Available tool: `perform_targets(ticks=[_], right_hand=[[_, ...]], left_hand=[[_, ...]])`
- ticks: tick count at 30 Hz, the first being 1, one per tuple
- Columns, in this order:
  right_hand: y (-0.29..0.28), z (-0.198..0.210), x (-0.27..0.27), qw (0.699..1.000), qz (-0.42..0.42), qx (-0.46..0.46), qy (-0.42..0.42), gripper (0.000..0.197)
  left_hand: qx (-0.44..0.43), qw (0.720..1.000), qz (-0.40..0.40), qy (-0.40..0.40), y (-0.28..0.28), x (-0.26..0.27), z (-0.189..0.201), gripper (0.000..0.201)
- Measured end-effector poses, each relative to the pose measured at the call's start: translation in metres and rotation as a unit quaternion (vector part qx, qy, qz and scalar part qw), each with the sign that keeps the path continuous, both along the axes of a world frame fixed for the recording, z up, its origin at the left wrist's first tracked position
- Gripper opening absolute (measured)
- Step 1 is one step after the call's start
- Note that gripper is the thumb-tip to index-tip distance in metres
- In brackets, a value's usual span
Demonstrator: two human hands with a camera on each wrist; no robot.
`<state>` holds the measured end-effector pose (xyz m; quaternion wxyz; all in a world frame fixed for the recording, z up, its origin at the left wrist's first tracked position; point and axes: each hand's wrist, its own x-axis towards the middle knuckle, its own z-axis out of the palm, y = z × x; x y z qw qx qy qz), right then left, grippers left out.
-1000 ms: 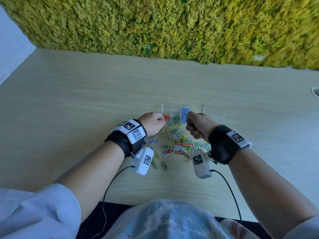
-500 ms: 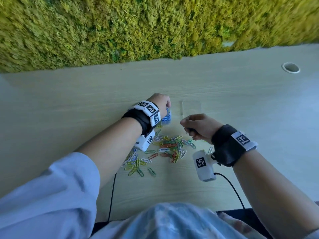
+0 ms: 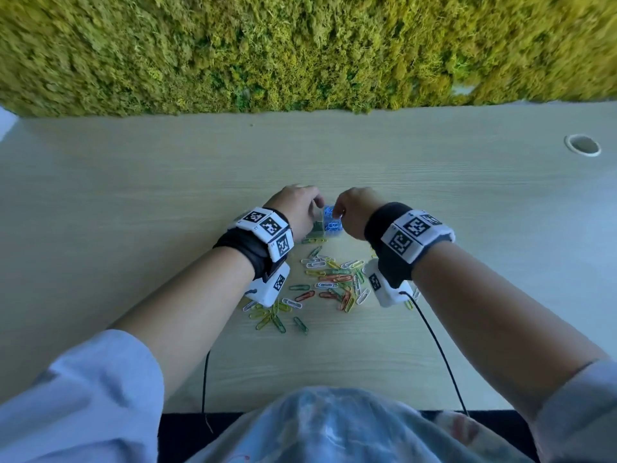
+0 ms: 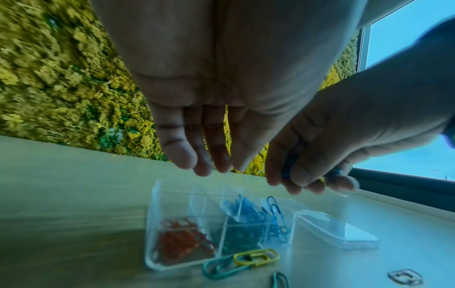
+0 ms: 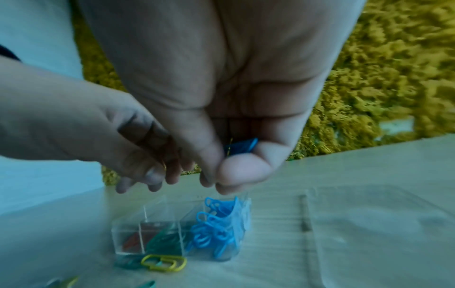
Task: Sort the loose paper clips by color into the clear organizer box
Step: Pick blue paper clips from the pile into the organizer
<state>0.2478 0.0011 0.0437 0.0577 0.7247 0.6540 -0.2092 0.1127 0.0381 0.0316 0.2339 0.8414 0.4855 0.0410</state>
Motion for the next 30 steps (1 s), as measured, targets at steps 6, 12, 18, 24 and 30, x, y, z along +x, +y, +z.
perform_targets(ticks=[6, 12, 18, 24, 30], right_hand=[[0.016, -0.001, -0.014, 0.995, 0.070, -0.001, -0.065, 0.034], [0.013, -0.008, -0.005, 0.998, 0.045, 0.035, -0.038, 0.039], [0.001, -0.007, 0.009, 0.998, 0.004, 0.066, 0.001, 0.039], [-0.006, -0.019, -0.006, 0.998, 0.023, 0.016, -0.048, 0.035], [-0.011, -0.021, -0.004, 0.999, 0.012, 0.037, -0.028, 0.042]], left_hand=[[0.001, 1.000, 0.012, -0.002, -0.005, -0.021, -0.002, 0.026], [0.010, 1.000, 0.014, -0.020, -0.010, -0.033, -0.003, 0.023], [0.008, 1.000, 0.016, 0.008, -0.014, -0.042, -0.005, 0.022], [0.019, 0.999, 0.020, 0.046, -0.017, -0.034, -0.006, 0.021], [0.048, 0.993, 0.013, 0.111, -0.008, -0.013, -0.002, 0.021]])
